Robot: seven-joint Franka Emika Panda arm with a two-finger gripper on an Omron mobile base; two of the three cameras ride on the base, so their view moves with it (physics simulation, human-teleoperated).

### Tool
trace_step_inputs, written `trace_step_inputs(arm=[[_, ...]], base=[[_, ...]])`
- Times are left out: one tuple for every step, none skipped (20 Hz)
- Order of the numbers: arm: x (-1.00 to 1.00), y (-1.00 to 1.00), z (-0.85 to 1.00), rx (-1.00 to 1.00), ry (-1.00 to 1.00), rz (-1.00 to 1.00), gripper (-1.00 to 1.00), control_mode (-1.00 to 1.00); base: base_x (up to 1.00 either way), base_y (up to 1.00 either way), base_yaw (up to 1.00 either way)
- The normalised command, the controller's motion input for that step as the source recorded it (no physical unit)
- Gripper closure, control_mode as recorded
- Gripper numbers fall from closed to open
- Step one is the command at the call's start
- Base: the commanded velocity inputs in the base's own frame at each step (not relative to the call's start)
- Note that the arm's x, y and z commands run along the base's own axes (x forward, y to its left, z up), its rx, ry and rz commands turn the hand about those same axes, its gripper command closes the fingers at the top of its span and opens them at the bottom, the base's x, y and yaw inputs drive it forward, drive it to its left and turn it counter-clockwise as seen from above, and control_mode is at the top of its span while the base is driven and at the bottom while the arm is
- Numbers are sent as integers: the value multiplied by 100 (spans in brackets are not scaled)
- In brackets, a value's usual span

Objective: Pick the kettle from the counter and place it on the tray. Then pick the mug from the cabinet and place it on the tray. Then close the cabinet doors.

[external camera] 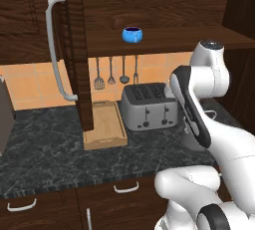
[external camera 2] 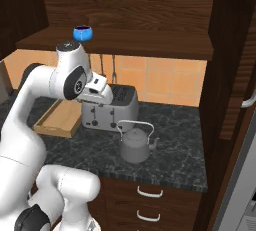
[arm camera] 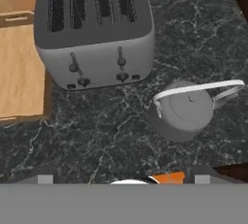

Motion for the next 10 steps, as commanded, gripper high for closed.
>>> trace_step_inputs(arm=[[-5,-54,-34,0,0,-59,-100,-100],[0,-59,-33,0,0,-64,-100,-100],[0,-58,-31,0,0,-64,-100,-100],[0,-61,-24,0,0,-64,-100,-100],[0,-63,-16,0,3,-62,-100,-100],[0,-62,-6,5,8,-59,-100,-100],[0,-62,-4,9,14,-57,-100,-100],[1,-59,-6,9,11,-54,-100,-100],[1,-63,-9,11,6,-46,-100,-100],[5,-66,-13,12,4,-39,-100,-100]], base=[[0,0,0],[0,0,0],[0,0,0],[0,0,0],[0,0,0],[0,0,0],[0,0,0],[0,0,0],[0,0,0],[0,0,0]])
